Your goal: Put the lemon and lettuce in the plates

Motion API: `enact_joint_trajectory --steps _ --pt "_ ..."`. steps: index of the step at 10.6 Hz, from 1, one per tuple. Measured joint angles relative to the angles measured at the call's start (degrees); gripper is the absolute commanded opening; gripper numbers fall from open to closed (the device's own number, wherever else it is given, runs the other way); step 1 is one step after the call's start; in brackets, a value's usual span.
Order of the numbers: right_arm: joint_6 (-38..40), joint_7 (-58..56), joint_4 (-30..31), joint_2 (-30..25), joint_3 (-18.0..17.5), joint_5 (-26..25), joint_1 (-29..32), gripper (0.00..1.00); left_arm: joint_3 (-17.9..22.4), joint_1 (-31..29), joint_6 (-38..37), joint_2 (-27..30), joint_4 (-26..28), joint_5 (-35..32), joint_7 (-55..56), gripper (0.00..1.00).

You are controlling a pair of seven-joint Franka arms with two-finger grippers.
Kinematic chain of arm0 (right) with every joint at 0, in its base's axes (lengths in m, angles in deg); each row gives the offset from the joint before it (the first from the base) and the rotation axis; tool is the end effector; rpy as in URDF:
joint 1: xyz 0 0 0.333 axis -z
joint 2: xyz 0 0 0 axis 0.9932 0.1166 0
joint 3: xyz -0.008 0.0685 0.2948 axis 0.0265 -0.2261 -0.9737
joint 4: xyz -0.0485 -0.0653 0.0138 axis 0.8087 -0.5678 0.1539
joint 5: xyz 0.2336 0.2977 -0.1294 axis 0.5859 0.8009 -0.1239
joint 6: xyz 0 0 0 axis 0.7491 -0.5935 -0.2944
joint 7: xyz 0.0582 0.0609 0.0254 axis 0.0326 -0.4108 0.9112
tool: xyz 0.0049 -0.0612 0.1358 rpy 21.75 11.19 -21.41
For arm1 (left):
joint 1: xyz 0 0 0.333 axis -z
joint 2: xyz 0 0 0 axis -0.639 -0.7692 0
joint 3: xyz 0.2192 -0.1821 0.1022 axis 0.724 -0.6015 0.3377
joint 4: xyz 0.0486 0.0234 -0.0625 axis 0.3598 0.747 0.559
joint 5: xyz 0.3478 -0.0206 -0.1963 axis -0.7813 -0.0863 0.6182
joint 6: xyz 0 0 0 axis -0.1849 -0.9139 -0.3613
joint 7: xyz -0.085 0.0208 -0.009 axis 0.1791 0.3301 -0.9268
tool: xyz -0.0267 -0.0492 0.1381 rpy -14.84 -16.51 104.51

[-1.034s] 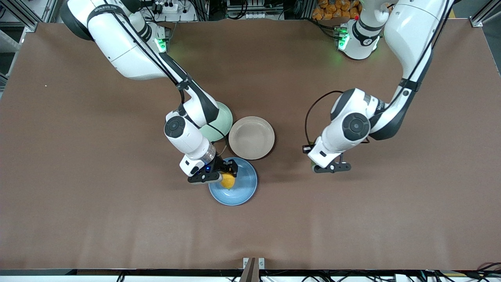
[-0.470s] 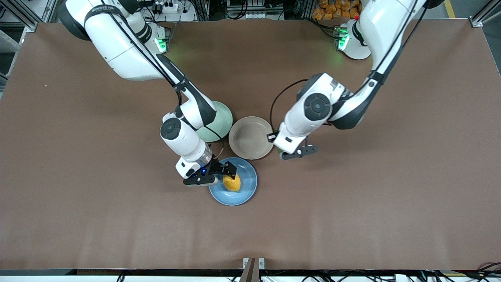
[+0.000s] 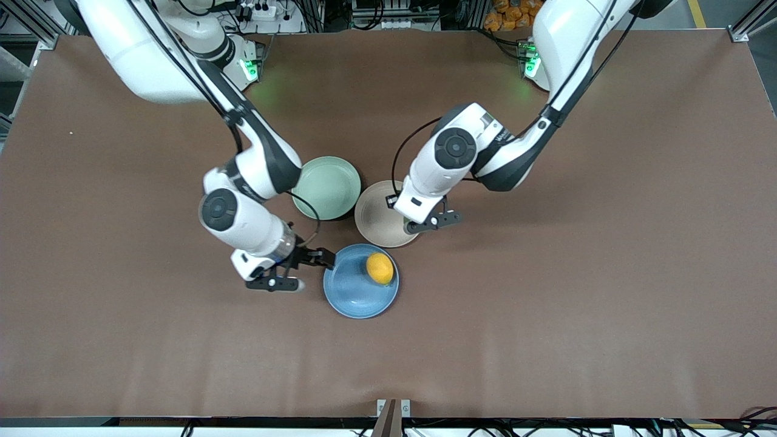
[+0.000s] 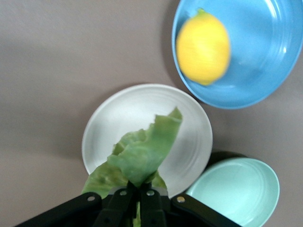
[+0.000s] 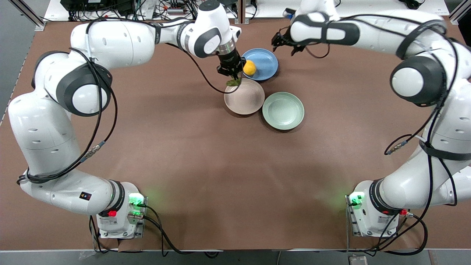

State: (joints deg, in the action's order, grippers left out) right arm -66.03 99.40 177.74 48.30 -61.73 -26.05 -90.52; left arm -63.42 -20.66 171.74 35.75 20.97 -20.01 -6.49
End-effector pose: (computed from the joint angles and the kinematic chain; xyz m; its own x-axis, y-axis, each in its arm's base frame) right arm 0.6495 0.2938 0.2539 0.9964 -0.0815 0.0214 -0.0746 -0.9715 -0.2252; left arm 0.5074 -0.4791 0.2541 0.9538 0.2606 -0.1493 0.2866 -0.9382 0.1940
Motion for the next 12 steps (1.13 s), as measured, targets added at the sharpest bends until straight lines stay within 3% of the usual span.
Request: enact_joint_trajectory --steps 1,2,5,12 --pt "3.0 -2.0 0.3 -1.8 0.1 0.0 1.3 1.00 0.1 1.2 1.2 -0.4 0.0 0.0 0.8 0.81" --pt "5.4 -4.5 0.6 -2.9 0.7 0.0 2.5 1.00 0.2 2.2 2.2 -0.7 -0.1 0.0 1.3 1.00" --pt "9.8 -16.4 1.4 -5.7 6.1 -0.1 5.7 1.00 0.4 2.8 3.0 -1.4 -0.6 -2.6 1.5 1.00" --pt "16.6 -46.9 5.3 -12.2 24.8 5.3 7.5 1.00 5.4 -0.6 1.8 0.3 -2.4 -7.7 1.4 1.00"
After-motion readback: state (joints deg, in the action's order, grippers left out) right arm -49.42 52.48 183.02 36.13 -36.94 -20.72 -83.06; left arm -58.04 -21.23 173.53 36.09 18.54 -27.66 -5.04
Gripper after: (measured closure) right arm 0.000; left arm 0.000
